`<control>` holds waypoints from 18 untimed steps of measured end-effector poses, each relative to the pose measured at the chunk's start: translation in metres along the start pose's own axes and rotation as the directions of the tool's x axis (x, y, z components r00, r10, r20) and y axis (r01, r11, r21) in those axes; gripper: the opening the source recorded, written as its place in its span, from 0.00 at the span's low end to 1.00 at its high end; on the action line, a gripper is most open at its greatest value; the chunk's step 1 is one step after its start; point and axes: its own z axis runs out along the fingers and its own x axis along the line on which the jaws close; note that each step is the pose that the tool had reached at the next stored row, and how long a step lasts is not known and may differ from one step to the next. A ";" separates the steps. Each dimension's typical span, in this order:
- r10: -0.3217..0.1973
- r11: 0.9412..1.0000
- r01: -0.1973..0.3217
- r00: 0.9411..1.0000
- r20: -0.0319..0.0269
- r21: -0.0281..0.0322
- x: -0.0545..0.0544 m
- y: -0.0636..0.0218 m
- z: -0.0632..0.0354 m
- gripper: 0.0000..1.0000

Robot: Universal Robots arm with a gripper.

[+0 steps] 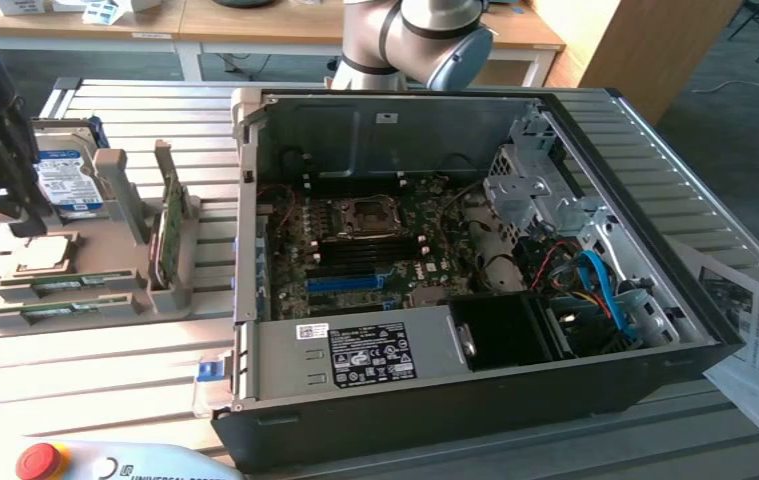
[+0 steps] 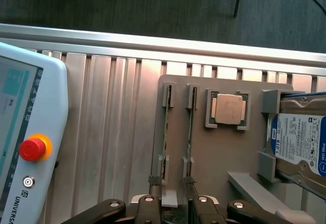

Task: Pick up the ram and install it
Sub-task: 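Pick up the ram and move it above insertion slot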

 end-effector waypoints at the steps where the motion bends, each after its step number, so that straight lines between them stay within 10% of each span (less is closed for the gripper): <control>1: 0.000 1.000 0.000 1.000 0.000 0.000 0.000 0.0000 0.0011 0.30; 18: 0.000 1.000 0.000 1.000 0.000 0.000 0.000 0.0001 0.0184 0.30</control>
